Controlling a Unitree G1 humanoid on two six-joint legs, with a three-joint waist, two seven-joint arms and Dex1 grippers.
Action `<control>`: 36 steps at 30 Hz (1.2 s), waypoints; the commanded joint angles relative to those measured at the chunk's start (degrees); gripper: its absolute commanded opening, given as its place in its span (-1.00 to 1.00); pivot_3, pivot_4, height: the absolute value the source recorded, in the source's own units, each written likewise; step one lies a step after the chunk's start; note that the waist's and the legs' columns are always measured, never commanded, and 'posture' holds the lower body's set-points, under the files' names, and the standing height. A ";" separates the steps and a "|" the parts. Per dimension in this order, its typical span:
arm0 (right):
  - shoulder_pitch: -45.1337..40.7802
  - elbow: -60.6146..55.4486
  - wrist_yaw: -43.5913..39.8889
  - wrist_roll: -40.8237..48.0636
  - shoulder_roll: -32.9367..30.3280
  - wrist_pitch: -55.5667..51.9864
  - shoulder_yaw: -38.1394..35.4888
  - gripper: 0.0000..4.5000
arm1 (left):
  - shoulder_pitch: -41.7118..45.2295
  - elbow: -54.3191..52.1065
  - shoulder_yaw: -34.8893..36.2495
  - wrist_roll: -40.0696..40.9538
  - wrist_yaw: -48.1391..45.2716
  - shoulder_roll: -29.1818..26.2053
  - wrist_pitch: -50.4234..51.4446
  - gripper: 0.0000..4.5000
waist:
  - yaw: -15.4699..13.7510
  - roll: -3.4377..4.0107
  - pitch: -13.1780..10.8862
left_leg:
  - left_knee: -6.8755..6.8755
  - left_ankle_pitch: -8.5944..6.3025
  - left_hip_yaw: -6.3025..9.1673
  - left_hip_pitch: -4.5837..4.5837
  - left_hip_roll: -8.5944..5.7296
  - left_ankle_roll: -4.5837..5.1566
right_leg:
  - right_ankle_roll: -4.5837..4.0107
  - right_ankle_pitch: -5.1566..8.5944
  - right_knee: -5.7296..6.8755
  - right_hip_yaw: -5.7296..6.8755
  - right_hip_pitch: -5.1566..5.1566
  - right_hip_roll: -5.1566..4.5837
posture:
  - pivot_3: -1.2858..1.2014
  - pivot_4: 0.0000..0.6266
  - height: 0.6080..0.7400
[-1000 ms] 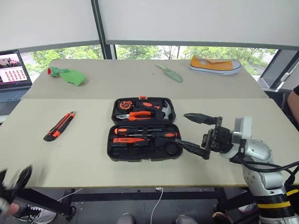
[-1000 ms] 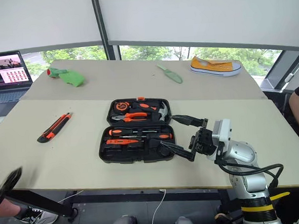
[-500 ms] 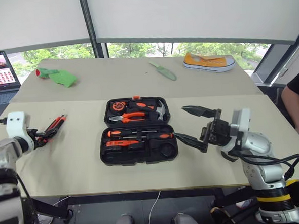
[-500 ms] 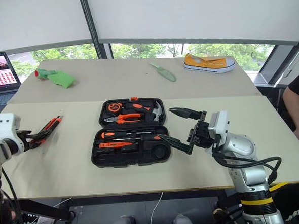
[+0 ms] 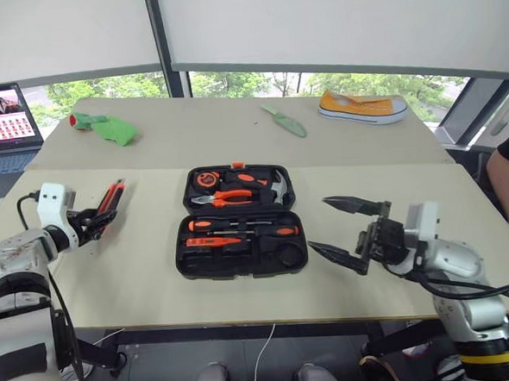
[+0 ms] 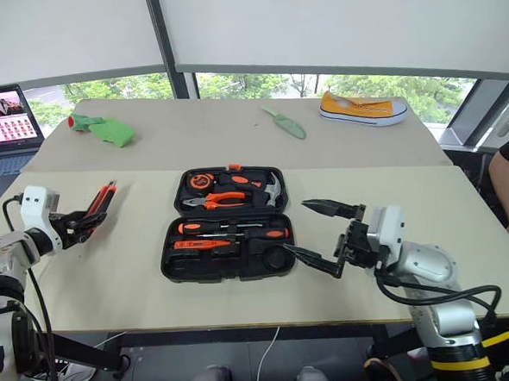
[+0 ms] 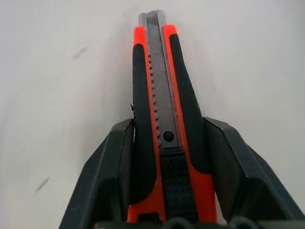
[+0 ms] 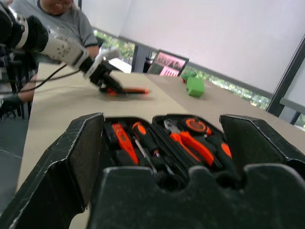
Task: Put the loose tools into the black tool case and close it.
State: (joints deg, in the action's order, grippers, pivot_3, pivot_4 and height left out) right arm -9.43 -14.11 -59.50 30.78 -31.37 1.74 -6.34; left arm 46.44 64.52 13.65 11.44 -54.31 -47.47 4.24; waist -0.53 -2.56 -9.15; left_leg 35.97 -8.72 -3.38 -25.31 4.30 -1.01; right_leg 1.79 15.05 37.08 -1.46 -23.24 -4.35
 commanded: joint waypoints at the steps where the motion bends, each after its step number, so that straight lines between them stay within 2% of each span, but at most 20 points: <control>1: 1.47 -1.60 -3.67 5.73 -4.25 -2.65 -4.98 1.00 | -8.26 -20.24 1.33 9.49 -23.37 -1.41 -4.33 -0.21 | 0.04 0.01 0.00 | -0.01 0.00 0.00 0.00 0.00 0.00 | 0.00 0.00 0.00 -0.01 0.00 -0.01 | 0.03 -0.52 1.00; 3: 1.94 -1.72 -5.45 7.15 -6.61 -4.64 -5.38 1.00 | -15.53 -34.10 -2.60 10.65 -30.79 -2.16 -4.94 -0.21 | 0.27 0.04 0.01 | -0.05 0.00 -0.02 0.01 0.01 0.00 | -0.02 0.00 -0.01 -0.02 0.02 -0.04 | 0.03 -0.52 1.00; 5: 1.59 -1.51 -7.79 7.43 -9.30 -6.07 -5.23 1.00 | -20.43 -45.90 -6.03 10.61 -33.19 -2.80 -4.50 -0.21 | 0.36 0.04 0.01 | -0.07 0.00 -0.06 0.04 0.02 0.00 | -0.03 0.00 0.00 -0.07 0.03 -0.05 | 0.03 -0.52 1.00; 9: 0.49 -2.07 -10.38 7.37 -13.12 -8.75 -4.34 1.00 | -25.81 -59.35 -10.97 8.39 -31.97 -2.54 -2.31 -0.21 | 0.30 0.05 0.00 | 0.02 0.01 -0.06 0.06 0.10 0.01 | -0.07 0.02 0.02 -0.09 0.05 0.03 | 0.03 -0.52 1.00; 14: -0.63 -1.06 -10.71 6.16 -12.95 -9.40 -3.02 1.00 | -23.73 -59.40 -17.86 0.89 -25.90 -0.09 -0.57 -0.21 | 0.01 0.10 0.01 | 0.12 0.02 -0.06 0.10 0.10 0.04 | -0.06 0.03 0.02 -0.11 0.08 0.04 | 0.03 -0.52 1.00; 21: -1.32 -1.88 -8.95 6.30 -11.22 -10.25 -2.34 1.00 | -18.56 -58.23 -22.52 -4.11 -22.40 2.89 -1.69 -0.21 | -0.23 0.10 0.01 | 0.26 0.03 -0.06 0.03 0.06 0.05 | 0.05 0.02 0.00 -0.15 0.12 0.04 | 0.03 -0.52 1.00; 36: 1.70 -4.39 -5.85 5.46 -9.63 -10.00 -2.05 1.00 | -14.00 -56.70 -28.20 -7.92 -23.94 4.19 -4.97 -0.21 | -0.13 0.10 0.01 | 0.25 0.03 -0.06 0.02 0.07 0.06 | 0.06 0.03 0.01 -0.19 0.09 0.09 | 0.03 -0.52 1.00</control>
State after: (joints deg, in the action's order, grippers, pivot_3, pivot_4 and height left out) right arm -7.85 -16.68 -65.79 36.06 -41.10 -8.20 -7.50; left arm 31.68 7.76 -13.96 4.00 -77.69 -43.05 -0.08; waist -0.66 -2.46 -9.14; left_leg 36.22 -8.69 -3.44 -25.29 4.37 -0.95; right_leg 1.85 15.07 37.09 -1.66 -23.14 -4.26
